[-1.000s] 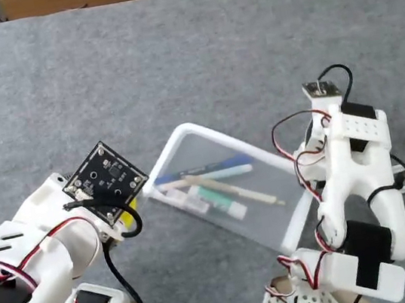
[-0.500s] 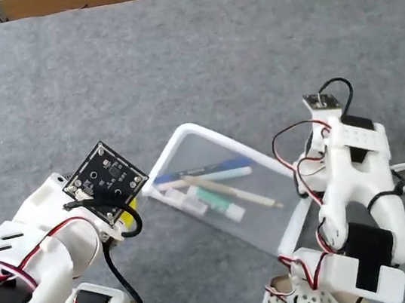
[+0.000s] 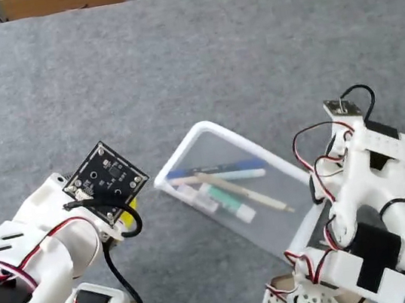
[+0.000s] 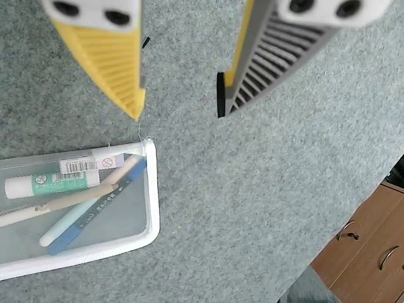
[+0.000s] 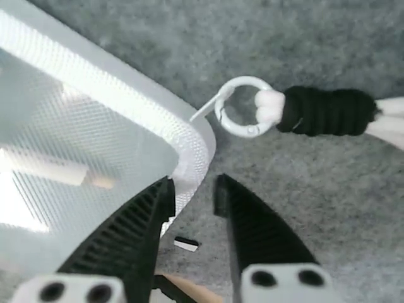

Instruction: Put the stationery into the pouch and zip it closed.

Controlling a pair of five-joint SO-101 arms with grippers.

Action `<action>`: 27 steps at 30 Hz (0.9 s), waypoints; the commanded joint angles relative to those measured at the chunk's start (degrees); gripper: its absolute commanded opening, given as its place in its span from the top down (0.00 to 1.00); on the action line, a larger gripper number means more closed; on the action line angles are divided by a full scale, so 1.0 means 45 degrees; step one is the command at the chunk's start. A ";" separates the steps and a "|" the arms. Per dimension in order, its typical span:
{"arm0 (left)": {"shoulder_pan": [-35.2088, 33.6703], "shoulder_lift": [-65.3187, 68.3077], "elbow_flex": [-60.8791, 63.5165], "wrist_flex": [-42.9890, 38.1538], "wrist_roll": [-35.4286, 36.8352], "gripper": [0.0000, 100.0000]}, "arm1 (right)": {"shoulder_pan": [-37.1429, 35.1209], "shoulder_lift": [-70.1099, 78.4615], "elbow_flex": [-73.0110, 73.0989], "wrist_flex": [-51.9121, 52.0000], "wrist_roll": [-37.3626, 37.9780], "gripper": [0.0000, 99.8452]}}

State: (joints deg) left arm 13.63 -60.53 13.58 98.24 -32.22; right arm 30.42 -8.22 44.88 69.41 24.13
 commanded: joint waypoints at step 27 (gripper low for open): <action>-0.0049 0.0000 -0.0400 0.0098 0.0176 0.79 | -0.2520 0.4796 -0.2295 -0.0801 -0.0840 0.87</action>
State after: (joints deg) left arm 13.63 -60.53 13.58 98.24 -32.22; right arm 23.74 9.19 35.30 68.97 21.23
